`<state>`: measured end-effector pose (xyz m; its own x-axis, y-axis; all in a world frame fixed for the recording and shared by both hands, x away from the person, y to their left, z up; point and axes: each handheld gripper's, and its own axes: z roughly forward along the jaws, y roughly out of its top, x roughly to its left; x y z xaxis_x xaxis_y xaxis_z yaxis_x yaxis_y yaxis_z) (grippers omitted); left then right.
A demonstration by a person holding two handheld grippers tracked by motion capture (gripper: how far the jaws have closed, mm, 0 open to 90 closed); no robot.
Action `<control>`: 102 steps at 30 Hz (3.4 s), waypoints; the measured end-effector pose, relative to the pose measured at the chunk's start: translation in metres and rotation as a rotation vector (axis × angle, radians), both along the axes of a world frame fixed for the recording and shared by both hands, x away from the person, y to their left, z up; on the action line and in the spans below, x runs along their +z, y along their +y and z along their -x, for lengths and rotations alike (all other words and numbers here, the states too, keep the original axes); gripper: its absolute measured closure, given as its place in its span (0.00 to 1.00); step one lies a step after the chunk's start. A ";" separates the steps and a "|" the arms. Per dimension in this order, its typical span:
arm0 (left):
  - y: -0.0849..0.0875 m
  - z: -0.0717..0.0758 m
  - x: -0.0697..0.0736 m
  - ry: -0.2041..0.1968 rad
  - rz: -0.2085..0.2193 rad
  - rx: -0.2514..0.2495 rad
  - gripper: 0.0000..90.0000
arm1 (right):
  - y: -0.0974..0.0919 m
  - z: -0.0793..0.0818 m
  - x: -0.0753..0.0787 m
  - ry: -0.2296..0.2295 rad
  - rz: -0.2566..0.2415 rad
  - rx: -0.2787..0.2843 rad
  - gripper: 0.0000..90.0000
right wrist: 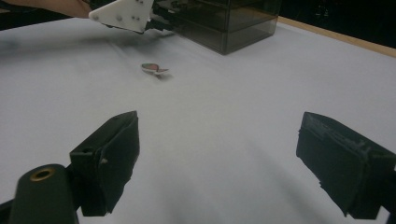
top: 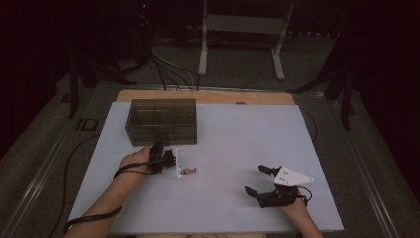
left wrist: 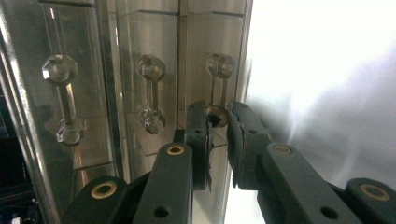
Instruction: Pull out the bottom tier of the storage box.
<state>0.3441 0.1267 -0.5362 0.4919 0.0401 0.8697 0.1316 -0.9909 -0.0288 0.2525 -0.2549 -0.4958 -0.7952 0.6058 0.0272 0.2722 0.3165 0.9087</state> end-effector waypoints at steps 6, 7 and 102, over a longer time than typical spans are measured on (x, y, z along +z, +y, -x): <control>-0.001 0.007 0.003 0.007 -0.020 -0.006 0.88 | 0.000 0.000 0.000 0.000 0.001 0.001 0.15; 0.000 0.008 0.002 0.005 -0.015 -0.015 0.88 | 0.000 0.000 0.000 0.000 0.002 0.002 0.15; 0.112 -0.016 0.084 0.719 0.866 -0.104 0.00 | 0.001 0.000 -0.001 0.007 0.004 0.003 0.15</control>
